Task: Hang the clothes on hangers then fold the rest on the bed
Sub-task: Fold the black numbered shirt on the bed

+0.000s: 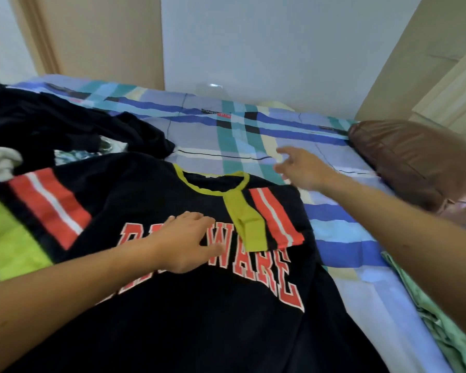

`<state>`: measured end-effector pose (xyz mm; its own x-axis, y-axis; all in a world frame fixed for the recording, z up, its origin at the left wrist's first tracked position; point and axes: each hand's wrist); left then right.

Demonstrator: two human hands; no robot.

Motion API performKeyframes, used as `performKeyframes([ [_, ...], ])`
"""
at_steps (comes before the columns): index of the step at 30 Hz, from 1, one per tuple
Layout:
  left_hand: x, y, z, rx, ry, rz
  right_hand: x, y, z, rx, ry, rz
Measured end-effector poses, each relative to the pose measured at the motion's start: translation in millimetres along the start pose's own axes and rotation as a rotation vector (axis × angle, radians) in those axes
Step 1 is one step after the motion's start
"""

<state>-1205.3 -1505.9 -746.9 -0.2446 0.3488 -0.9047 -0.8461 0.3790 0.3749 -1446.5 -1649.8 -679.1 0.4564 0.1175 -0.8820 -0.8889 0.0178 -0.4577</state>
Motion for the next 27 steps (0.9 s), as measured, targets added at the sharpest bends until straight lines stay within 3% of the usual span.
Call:
performKeyframes([
  [1,-2,-11,13,-0.03,0.011,-0.005,22,11,3,-0.031,0.03,0.048],
  [6,-1,-59,59,-0.069,0.137,-0.057,132,59,27,0.137,-0.287,0.551],
  [10,-16,-106,85,-0.179,0.528,-0.119,121,18,25,0.202,-0.233,0.538],
  [13,-38,-140,104,-0.402,0.719,-0.273,108,-32,20,0.057,-0.113,0.47],
  [16,-55,-166,125,-0.635,0.591,-0.325,114,-85,28,-0.112,-0.118,0.406],
  [18,-66,-171,134,-0.68,0.483,-0.368,123,-113,37,-0.209,-0.175,0.38],
  [24,-87,-184,158,-0.534,0.359,-0.118,168,-174,72,-0.435,-0.319,0.194],
  [27,-92,-187,169,-0.495,0.367,0.073,195,-189,79,-0.409,-0.465,0.154],
])
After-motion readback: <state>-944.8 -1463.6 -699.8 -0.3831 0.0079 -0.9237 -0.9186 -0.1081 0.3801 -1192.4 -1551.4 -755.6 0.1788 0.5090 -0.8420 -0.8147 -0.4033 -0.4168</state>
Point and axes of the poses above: each hand's wrist, its own z-axis away from the middle knuckle, its own x-axis out of the palm, y = z × x, and after that the axes turned 14 degrees about x, right-handed
